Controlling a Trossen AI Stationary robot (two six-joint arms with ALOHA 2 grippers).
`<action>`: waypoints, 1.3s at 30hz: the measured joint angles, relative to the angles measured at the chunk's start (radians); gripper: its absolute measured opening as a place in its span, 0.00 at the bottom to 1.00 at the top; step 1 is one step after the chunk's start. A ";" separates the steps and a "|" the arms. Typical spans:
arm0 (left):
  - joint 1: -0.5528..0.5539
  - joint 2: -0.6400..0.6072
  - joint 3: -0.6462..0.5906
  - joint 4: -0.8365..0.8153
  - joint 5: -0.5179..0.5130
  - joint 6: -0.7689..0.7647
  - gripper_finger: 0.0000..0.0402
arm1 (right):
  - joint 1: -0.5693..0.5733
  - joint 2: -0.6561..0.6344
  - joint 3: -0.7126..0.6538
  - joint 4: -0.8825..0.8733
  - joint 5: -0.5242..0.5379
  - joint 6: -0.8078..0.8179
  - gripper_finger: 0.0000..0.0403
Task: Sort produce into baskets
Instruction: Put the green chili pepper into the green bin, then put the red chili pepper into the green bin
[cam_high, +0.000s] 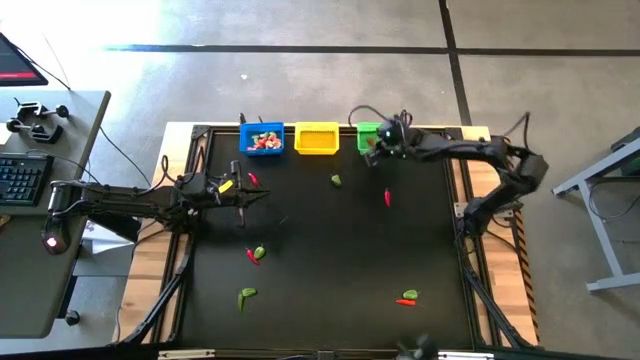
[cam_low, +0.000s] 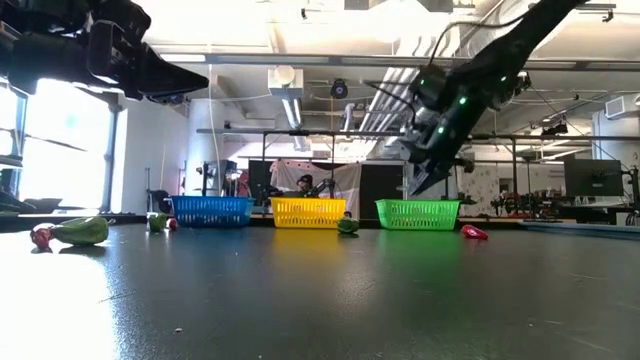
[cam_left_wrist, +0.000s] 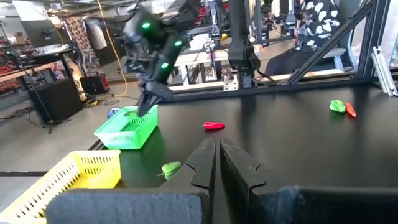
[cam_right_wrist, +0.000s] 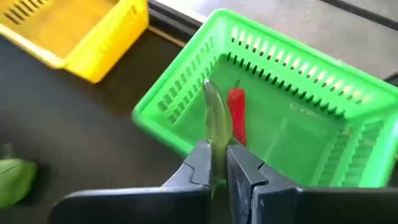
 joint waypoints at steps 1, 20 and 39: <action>0.000 0.000 0.000 0.001 0.000 0.000 0.02 | -0.025 0.022 0.020 -0.002 -0.020 -0.027 0.02; 0.000 0.000 0.000 0.000 0.000 0.000 0.02 | -0.145 0.266 0.265 -0.233 -0.077 -0.168 0.15; 0.000 0.000 0.000 -0.030 -0.001 -0.010 0.02 | 0.136 -0.140 0.026 -0.010 0.097 -0.028 0.05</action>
